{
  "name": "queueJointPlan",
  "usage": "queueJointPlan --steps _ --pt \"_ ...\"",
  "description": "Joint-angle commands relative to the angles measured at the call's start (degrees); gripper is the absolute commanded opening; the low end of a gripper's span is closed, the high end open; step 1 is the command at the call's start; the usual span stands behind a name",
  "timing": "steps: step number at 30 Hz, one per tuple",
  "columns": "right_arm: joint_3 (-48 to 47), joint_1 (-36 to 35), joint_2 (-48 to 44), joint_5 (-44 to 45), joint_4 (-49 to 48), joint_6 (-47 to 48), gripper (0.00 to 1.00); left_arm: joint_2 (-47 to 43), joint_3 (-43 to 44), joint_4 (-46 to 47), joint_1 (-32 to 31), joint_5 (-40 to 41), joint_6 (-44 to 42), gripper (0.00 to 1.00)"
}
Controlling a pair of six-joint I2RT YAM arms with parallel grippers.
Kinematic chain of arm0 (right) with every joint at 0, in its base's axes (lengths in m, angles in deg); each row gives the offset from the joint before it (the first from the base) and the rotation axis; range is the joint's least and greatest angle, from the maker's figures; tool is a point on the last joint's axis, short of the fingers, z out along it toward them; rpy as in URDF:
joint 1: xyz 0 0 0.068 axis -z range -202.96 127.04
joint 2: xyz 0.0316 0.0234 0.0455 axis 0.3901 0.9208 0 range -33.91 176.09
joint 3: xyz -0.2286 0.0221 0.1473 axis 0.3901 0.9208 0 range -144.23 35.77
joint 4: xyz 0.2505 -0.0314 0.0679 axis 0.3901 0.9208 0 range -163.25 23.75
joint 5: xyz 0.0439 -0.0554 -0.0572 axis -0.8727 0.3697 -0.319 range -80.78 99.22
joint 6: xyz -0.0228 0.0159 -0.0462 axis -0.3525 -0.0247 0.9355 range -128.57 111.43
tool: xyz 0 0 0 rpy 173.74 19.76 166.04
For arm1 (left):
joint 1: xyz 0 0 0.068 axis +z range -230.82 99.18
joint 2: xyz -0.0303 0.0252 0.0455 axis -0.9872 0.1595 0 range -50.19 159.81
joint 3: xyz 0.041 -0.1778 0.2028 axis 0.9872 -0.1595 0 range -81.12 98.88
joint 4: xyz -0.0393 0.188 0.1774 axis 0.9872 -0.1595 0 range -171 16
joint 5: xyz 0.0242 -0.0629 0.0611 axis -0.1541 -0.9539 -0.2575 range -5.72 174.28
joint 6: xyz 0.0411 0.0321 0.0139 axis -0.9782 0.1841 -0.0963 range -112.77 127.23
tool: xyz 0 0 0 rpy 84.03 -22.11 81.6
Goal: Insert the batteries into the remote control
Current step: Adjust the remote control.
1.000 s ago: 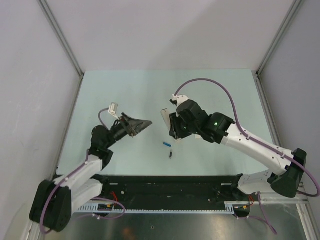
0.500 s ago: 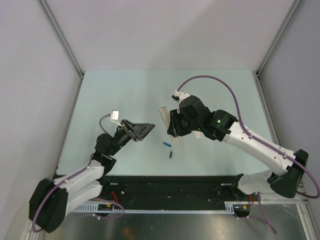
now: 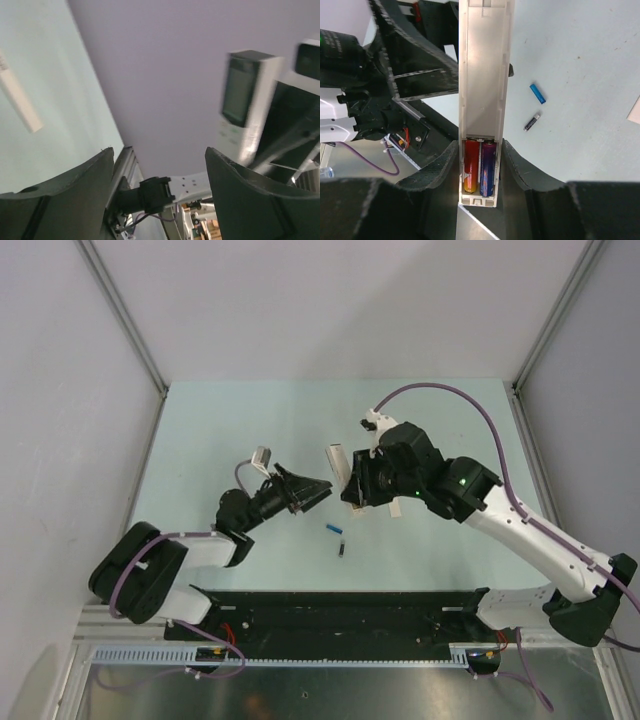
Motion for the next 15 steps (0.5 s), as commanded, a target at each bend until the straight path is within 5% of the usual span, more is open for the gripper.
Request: queueJointPlan --steps 1,15 --pt "-2.77 0.23 -2.24 -0.33 0.01 -0.91 0.00 -4.45 3.18 24.65 -0.59 -3.03 -0.60 0.77" --pt "-3.56 0.31 -4.96 1.52 2.47 0.67 0.00 -5.95 10.64 24.56 3.27 -14.89 5.28 0.80"
